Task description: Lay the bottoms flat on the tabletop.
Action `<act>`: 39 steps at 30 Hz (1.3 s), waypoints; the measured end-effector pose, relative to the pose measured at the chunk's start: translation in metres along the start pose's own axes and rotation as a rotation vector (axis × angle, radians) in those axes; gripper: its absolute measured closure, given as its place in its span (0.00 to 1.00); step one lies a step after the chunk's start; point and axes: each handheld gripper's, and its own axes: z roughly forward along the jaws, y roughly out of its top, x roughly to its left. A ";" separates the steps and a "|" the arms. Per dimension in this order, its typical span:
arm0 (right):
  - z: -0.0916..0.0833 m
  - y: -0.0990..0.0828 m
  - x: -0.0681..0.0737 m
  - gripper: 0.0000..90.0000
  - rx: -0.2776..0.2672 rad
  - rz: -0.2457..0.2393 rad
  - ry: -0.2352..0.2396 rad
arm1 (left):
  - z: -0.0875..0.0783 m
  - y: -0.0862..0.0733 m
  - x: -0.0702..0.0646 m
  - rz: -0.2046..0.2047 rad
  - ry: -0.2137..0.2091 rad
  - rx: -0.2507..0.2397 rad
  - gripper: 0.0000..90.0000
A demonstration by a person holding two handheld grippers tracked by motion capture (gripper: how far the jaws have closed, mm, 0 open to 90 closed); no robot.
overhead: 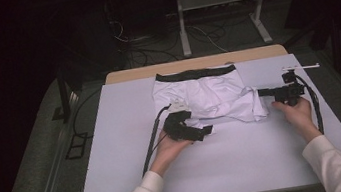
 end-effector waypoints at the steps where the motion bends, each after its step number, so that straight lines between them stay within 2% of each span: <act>1: 0.003 0.000 -0.002 0.97 0.006 0.003 -0.015 | 0.005 0.002 -0.003 0.011 -0.005 0.003 0.04; 4: 0.010 -0.002 -0.008 0.97 0.022 0.010 -0.055 | 0.021 0.008 -0.009 0.019 -0.028 0.000 0.07; 8: 0.012 -0.004 -0.011 0.93 0.044 -0.006 -0.083 | 0.046 0.017 -0.018 0.037 -0.055 0.009 0.09; 13: 0.001 -0.002 -0.010 0.87 0.013 0.007 -0.073 | 0.069 0.028 -0.025 0.077 -0.064 0.023 0.17; 16: -0.006 -0.002 -0.008 0.84 -0.001 0.011 -0.070 | 0.082 0.033 -0.031 0.124 -0.066 0.038 0.21; 20: -0.016 -0.002 0.001 0.79 -0.016 -0.008 -0.064 | 0.097 0.035 -0.039 0.162 -0.080 0.064 0.29; 22: -0.020 -0.002 0.007 0.77 -0.021 -0.013 -0.040 | 0.106 0.036 -0.043 0.178 -0.085 0.075 0.33; 25: -0.025 -0.004 0.021 0.73 -0.016 -0.052 -0.024 | 0.118 0.036 -0.047 0.189 -0.085 0.094 0.36; 28: -0.026 -0.006 0.032 0.68 -0.002 -0.100 -0.031 | 0.128 0.037 -0.050 0.203 -0.072 0.114 0.39; 32: -0.021 -0.013 0.043 0.62 0.041 -0.153 -0.058 | 0.139 0.038 -0.054 0.221 -0.036 0.141 0.48; 35: -0.014 -0.020 0.047 0.56 0.087 -0.174 -0.090 | 0.146 0.037 -0.054 0.216 -0.040 0.156 0.58; 39: -0.005 -0.023 0.048 0.53 0.135 -0.206 -0.137 | 0.154 0.034 -0.054 0.238 -0.021 0.192 0.68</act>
